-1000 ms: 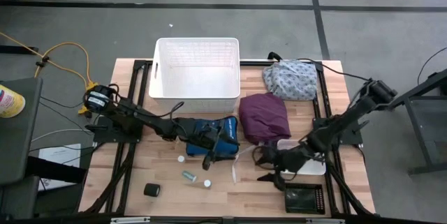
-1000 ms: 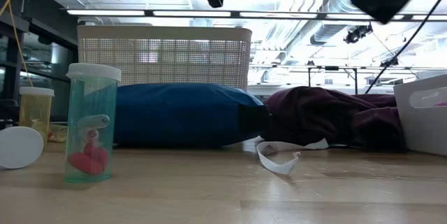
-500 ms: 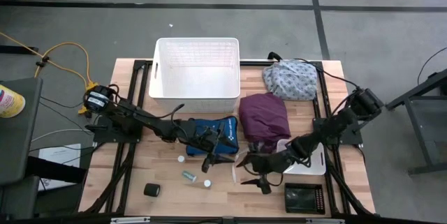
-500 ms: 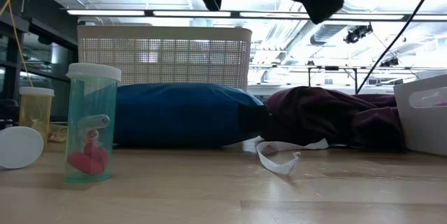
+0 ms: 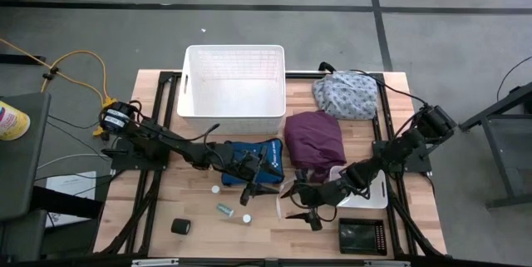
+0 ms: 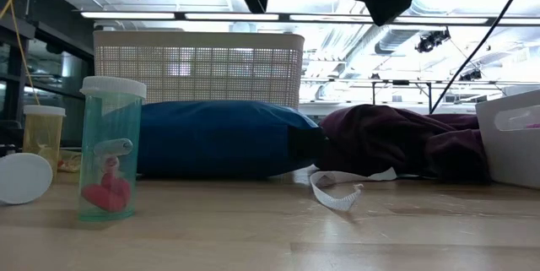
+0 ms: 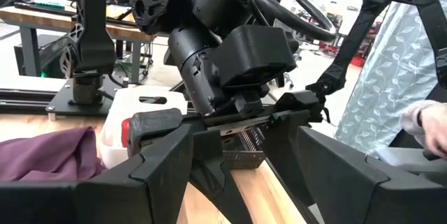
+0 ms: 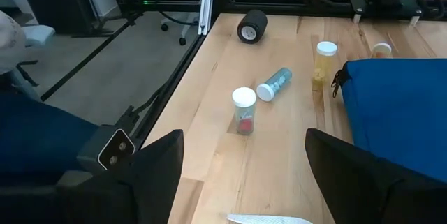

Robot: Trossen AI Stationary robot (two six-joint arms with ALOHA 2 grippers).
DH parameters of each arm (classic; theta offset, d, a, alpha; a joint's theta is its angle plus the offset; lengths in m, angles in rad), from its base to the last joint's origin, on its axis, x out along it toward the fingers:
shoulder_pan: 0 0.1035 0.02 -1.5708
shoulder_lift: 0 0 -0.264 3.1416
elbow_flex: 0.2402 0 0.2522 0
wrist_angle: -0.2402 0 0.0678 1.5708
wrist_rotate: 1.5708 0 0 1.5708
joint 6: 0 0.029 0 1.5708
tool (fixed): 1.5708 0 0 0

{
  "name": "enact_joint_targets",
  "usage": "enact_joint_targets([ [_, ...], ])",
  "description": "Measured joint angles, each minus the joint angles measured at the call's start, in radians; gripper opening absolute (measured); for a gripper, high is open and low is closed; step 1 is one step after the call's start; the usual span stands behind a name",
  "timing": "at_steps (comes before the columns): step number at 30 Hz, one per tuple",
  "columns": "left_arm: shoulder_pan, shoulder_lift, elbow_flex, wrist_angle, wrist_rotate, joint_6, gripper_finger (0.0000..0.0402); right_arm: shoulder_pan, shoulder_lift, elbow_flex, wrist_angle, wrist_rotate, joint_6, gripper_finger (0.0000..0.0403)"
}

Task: Pick & Place Medicine items
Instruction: Put the black bandage into the white bin

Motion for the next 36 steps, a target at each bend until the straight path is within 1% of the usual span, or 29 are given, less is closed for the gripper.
enact_joint_targets([
  [6,0.000,0.000,0.000,-0.015,0.000,-0.001,0.0246,0.000,0.000,0.000,0.000,0.000,0.000,0.0286],
  [8,0.000,-0.010,0.000,-0.048,0.000,-0.002,0.0246,0.000,0.000,0.000,0.000,0.000,0.000,0.0286],
  [11,0.000,-0.053,0.000,-0.149,-0.001,-0.002,0.0246,0.000,0.000,0.000,-0.001,0.000,0.000,0.0286],
  [16,-0.002,-0.165,0.000,-0.351,-0.004,-0.003,0.0246,0.000,0.000,0.000,-0.001,0.000,0.000,0.0286],
  [22,-0.058,-0.273,0.000,-0.558,-0.008,-0.033,0.0246,0.000,0.000,0.000,-0.001,0.000,0.000,0.0286],
  [23,-0.074,-0.288,0.000,-0.594,-0.022,-0.041,0.0246,0.000,0.000,0.000,-0.001,0.000,0.000,0.0286],
  [25,-0.103,-0.307,0.000,-0.651,-0.080,-0.076,0.0246,0.000,0.000,0.000,-0.001,0.000,0.000,0.0286],
  [27,-0.135,-0.320,0.000,-0.711,-0.156,-0.101,0.0246,0.000,0.000,0.000,-0.001,0.000,0.000,0.0286],
  [31,-0.194,-0.321,0.000,-0.773,-0.294,-0.146,0.0246,0.000,0.000,0.000,0.000,0.000,0.000,0.0286],
  [33,-0.216,-0.321,0.000,-0.794,-0.320,-0.159,0.0246,0.000,0.000,0.000,0.000,0.000,0.000,0.0286],
  [36,-0.233,-0.320,-0.001,-0.830,-0.328,-0.171,0.0246,0.000,0.000,0.000,0.000,0.000,0.000,0.0286],
])
